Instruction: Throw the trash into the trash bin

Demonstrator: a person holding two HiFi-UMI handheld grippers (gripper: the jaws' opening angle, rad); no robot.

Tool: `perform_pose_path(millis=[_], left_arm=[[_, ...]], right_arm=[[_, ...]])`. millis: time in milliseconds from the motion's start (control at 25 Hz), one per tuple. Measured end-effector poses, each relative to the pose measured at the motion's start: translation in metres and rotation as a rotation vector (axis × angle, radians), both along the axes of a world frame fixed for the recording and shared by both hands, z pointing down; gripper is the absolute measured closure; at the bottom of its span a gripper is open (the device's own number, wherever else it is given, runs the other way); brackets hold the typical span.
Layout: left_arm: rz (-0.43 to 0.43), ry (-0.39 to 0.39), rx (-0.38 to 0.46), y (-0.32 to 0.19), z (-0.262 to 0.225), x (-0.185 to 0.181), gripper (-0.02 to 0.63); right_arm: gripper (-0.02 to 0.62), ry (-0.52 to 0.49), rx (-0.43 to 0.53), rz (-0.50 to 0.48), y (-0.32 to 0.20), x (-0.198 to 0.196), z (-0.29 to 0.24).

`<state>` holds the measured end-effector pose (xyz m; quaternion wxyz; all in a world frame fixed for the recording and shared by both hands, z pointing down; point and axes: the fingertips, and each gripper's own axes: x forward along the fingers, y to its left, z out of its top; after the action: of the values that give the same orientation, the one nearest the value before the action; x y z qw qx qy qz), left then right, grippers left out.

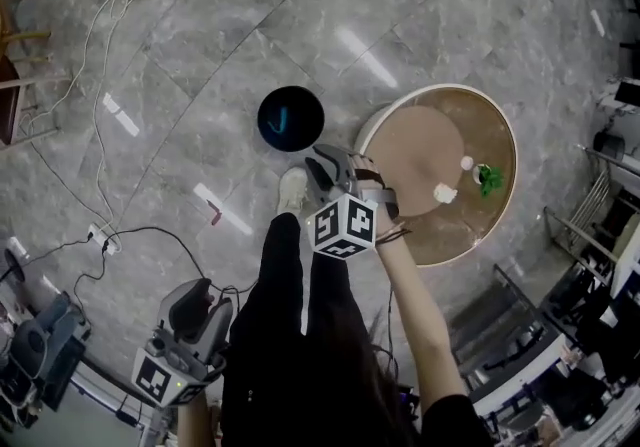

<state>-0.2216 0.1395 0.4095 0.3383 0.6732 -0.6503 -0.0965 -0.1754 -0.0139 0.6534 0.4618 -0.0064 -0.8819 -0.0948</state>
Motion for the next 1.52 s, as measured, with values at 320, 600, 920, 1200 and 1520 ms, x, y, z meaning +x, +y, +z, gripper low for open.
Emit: perform_pose_path(millis=[320,600,920,1200,1520], left_arm=[[0.358,-0.043,0.125,-0.07,-0.039,0.037,0.46],[0.543,-0.07,0.277,-0.124,-0.1,0.114,0.46],[0.576,-0.242,0.307,-0.149,-0.147,0.169,0.553],[0.554,-0.357,0.379,-0.138,-0.188,0.213,0.584],[0.591,-0.412,0.472,-0.132,-0.222,0.238,0.584]], right_arm=[[0.497,-0.16,-0.016,0.429,-0.038,0.068,-0.114],[0.513,-0.384,0.085,0.783,-0.045,0.178,-0.231],[0.592,-0.76,0.24,1.101,-0.01,0.297,-0.374],[0.594,-1.042,0.279,1.213,0.049,0.386,-0.457],[0.594,-1.049,0.418,1.333,0.09,0.441,-0.49]])
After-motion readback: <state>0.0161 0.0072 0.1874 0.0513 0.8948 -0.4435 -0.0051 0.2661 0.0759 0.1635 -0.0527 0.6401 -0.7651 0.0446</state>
